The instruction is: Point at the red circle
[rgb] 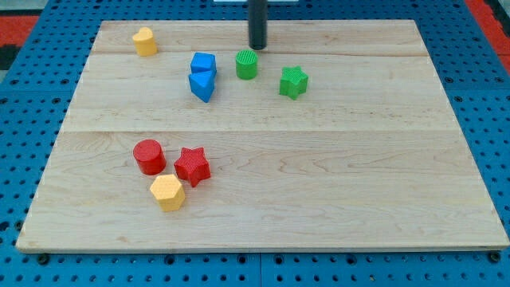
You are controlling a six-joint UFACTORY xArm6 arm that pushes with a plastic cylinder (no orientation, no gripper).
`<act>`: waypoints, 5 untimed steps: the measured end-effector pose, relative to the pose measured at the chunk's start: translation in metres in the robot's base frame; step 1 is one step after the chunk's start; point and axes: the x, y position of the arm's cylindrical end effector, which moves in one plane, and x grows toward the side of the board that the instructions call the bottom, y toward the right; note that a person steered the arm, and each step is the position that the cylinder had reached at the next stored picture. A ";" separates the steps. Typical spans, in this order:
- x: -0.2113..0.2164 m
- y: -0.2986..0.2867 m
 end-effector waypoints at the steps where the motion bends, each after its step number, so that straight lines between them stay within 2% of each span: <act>1: 0.057 0.067; 2: 0.144 0.104; 3: 0.228 0.115; 5: 0.320 -0.031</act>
